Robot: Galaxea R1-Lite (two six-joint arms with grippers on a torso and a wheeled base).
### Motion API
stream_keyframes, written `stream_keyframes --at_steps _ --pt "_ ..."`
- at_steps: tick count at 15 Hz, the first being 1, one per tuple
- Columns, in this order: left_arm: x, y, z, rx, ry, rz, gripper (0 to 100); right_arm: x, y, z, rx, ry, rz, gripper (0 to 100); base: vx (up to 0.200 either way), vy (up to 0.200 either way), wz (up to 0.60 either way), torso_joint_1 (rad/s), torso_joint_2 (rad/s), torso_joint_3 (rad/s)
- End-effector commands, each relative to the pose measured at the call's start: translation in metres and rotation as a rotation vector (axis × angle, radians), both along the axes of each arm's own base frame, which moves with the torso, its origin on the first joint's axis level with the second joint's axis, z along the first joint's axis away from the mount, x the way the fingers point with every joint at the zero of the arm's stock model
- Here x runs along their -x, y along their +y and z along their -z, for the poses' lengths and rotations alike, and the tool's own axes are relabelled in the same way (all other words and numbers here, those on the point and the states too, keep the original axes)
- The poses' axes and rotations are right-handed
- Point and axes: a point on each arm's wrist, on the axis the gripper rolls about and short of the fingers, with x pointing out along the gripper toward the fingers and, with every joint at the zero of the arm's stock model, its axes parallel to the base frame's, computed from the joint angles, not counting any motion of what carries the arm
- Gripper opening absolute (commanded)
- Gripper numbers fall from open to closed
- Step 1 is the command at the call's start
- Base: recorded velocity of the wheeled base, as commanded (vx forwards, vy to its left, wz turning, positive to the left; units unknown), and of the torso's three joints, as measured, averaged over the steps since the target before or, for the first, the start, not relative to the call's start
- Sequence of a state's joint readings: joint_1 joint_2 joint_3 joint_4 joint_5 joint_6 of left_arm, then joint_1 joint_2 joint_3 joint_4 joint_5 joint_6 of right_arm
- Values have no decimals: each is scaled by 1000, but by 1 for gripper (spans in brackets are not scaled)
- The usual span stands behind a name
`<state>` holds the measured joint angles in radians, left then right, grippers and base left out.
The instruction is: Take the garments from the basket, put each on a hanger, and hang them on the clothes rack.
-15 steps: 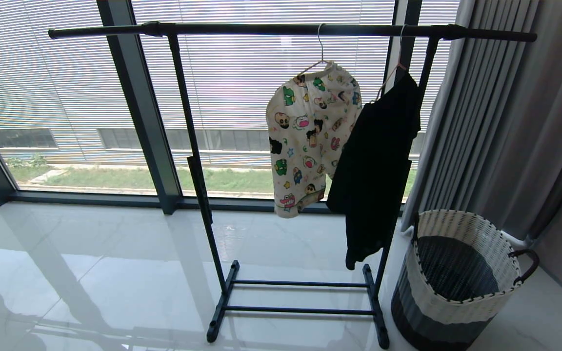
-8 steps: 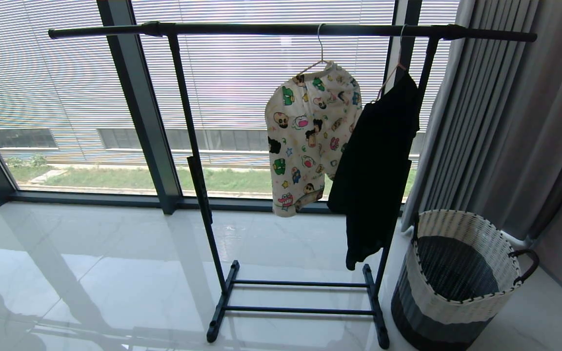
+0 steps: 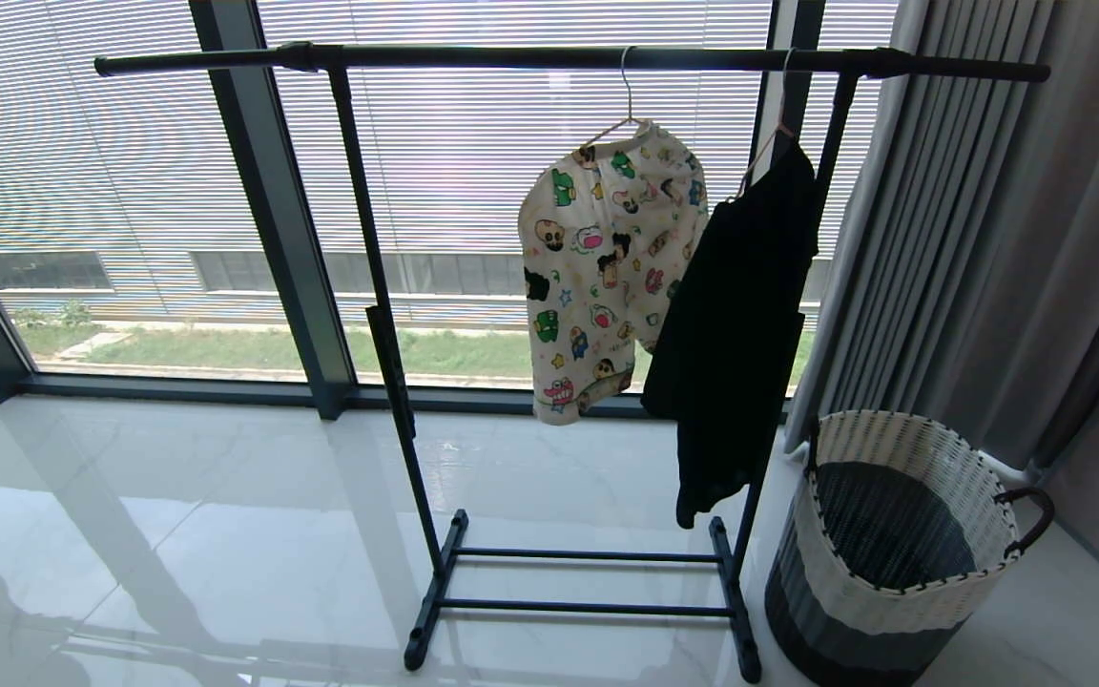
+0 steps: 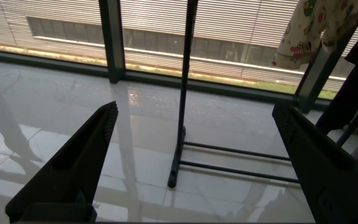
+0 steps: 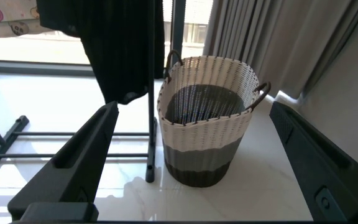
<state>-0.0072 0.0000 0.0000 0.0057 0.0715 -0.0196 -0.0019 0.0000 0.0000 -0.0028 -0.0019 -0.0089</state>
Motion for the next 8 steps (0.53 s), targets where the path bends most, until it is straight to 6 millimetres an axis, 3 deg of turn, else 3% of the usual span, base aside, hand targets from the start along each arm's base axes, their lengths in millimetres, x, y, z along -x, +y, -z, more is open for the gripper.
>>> stream_keyframes --at_steps 1,8 --pt "0 0 0 0 0 -2 100 0 0 0 8 0 2 100 0 0 0 0 0 0" --pt "0 0 0 0 0 -2 100 0 0 0 19 0 2 100 0 0 0 0 0 0"
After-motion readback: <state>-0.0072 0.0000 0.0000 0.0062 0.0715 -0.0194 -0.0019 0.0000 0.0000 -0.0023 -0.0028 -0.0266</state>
